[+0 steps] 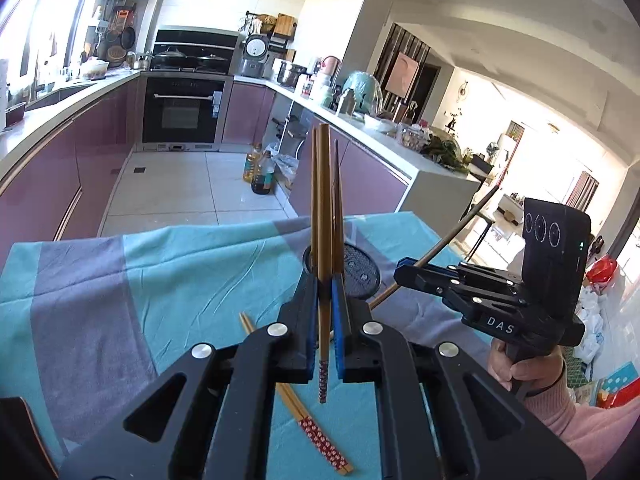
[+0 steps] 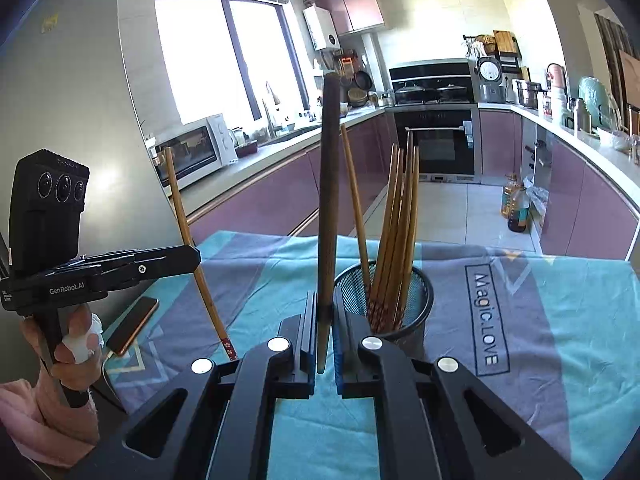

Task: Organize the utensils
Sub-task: 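Lift both held chopsticks upright and carry them over the mesh cup, then lower both chopsticks into the mesh cup and open both grippers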

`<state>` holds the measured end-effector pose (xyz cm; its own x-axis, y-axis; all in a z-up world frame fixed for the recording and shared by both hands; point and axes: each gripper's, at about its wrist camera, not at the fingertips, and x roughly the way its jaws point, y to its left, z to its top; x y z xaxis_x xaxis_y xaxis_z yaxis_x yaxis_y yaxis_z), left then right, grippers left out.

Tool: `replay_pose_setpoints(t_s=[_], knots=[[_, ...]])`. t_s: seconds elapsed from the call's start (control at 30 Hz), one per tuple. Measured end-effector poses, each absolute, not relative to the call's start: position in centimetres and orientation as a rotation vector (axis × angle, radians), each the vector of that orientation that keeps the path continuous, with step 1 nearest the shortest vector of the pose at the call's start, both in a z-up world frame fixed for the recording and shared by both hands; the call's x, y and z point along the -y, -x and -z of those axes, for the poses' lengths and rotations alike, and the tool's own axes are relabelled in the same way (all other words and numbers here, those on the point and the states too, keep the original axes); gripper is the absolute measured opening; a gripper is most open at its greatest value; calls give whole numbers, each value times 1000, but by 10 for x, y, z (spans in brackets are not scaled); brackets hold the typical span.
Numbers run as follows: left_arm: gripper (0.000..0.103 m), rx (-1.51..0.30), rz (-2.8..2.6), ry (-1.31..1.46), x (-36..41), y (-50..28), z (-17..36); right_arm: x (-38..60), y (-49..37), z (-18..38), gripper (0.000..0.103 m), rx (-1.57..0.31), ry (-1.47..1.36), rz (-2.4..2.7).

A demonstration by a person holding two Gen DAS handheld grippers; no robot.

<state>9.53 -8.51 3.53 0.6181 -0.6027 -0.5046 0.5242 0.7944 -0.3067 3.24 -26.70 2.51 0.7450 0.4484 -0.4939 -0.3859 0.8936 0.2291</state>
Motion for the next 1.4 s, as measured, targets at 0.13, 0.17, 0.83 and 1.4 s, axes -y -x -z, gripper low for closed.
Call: replay_pose_setpoints(t_s=[0.13,0.17,0.83,1.4], knots=[[7,-591,659,143,92,-100,-52,272,-32,-39,6,-535,-107,-456],[7,-584,660,143,93,-101,-56,272,-33,-44,6,-524,-103,-452],[7,-461,652,128,128,-122,-105,291,-55,-82,6,-410,-135,-405],[7,-661,645,-48,161,-147,-51,277,-84,-27,6,-618,-118,-402]])
